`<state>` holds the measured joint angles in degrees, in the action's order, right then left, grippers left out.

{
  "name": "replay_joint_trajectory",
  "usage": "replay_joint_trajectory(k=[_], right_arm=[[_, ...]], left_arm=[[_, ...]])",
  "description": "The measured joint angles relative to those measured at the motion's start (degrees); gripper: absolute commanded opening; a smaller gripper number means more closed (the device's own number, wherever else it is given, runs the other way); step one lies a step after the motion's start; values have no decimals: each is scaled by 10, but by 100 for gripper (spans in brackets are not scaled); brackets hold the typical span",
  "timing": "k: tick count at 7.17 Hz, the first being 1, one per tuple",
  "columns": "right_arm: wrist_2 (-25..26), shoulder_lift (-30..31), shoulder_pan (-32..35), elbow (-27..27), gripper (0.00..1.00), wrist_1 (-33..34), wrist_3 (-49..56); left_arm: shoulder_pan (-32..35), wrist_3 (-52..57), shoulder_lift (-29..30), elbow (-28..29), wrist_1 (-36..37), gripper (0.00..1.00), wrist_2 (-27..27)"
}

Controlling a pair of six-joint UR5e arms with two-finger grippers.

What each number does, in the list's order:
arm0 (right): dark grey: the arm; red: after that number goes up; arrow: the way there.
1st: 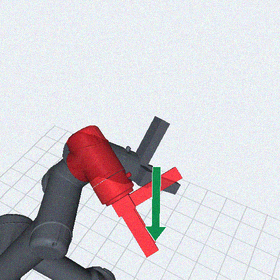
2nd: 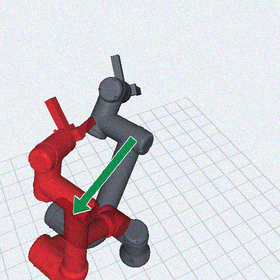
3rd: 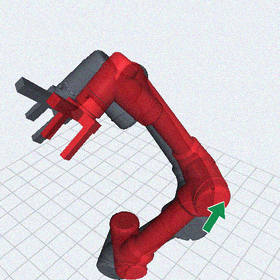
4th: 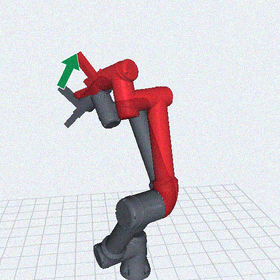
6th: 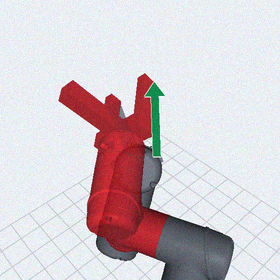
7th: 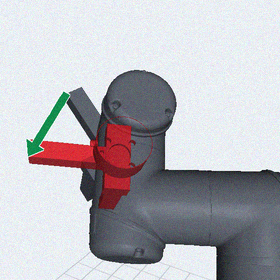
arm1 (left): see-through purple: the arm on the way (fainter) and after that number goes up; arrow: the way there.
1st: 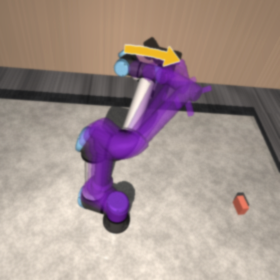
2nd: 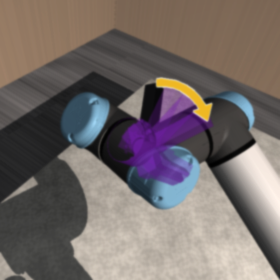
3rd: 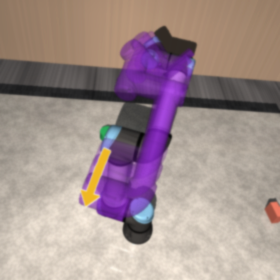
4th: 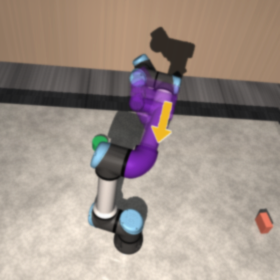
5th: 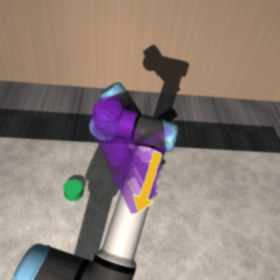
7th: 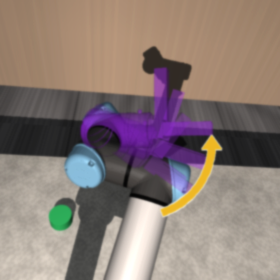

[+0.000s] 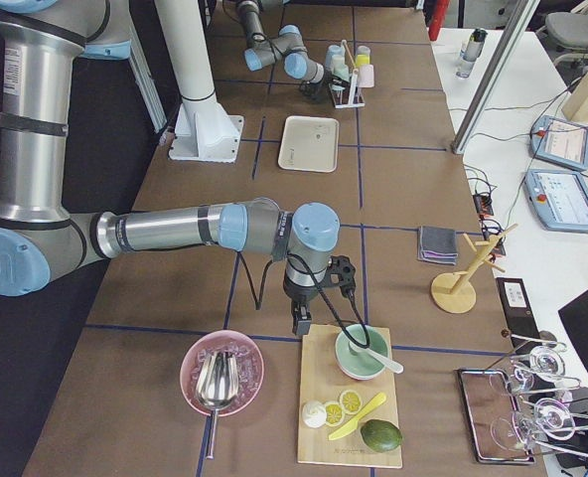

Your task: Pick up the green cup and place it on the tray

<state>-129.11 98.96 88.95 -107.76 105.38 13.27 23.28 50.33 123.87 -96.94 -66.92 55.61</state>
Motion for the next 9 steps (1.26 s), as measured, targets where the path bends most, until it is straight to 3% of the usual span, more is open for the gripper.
replay_joint_trajectory(k=[3,9], right_arm=[[0,0,0,0,100,0,0],[0,-1,0,-2,100,0,0]], left_arm=[[3,8,-14,-31,3,66,-1],[16,69,-41,-199,68,67,1]])
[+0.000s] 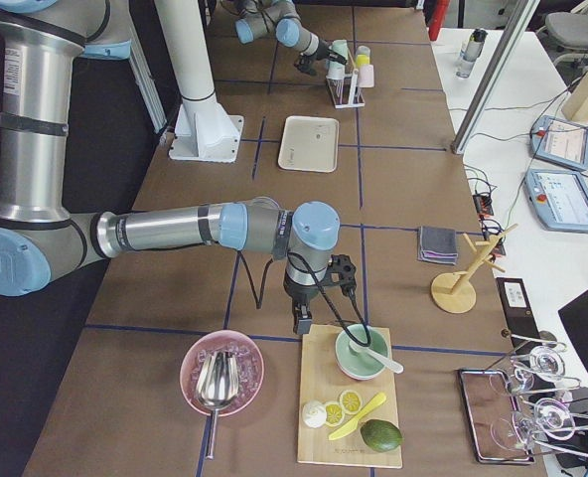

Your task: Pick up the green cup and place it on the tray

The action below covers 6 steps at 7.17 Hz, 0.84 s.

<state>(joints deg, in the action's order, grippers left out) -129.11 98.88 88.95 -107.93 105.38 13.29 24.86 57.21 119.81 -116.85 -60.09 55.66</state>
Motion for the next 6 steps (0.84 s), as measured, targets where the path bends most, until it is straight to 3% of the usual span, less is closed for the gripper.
replay_joint_trajectory(k=[2,6], right_arm=[[0,0,0,0,100,0,0],[0,-3,0,1,100,0,0]], left_arm=[[17,-40,2,-45,4,67,17],[49,-332,1,-86,-84,62,166]])
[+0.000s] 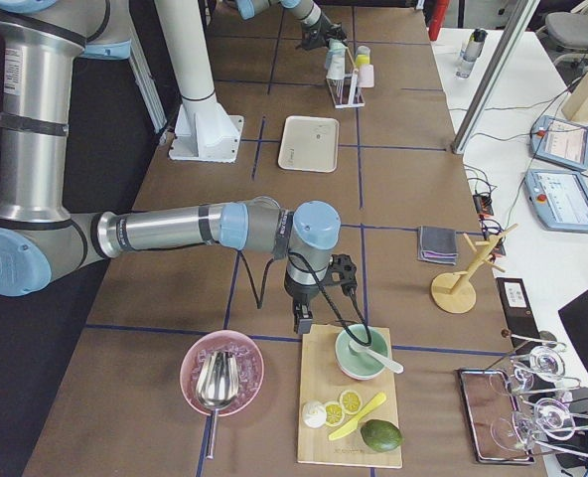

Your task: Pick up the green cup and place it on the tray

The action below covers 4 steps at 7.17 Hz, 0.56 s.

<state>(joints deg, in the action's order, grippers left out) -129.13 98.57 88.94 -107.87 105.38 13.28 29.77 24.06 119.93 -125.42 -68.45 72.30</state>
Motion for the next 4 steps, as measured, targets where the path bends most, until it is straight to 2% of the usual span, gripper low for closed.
replay_joint_trajectory(k=[2,4], right_arm=[[0,-1,0,1,100,0,0],[0,-1,0,1,100,0,0]], left_arm=[[1,-178,-2,-11,-91,65,48],[-3,-341,-6,-8,-200,66,68]])
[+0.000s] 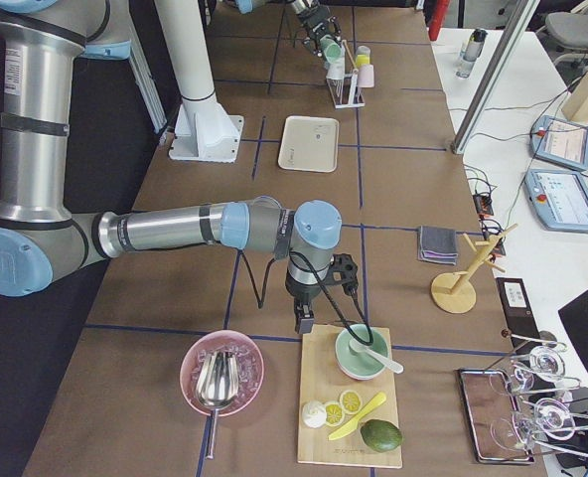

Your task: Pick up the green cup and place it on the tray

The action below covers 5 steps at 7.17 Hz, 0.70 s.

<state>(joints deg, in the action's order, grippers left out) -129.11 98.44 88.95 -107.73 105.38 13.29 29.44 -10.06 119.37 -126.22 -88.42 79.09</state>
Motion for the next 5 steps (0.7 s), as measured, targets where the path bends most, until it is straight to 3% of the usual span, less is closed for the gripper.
replay_joint_trajectory(k=[2,5], right_arm=[[0,0,0,1,100,0,0],[0,0,0,3,100,0,0]], left_arm=[[-5,-121,-8,28,-132,67,3],[-26,-227,-34,195,-479,70,3]])
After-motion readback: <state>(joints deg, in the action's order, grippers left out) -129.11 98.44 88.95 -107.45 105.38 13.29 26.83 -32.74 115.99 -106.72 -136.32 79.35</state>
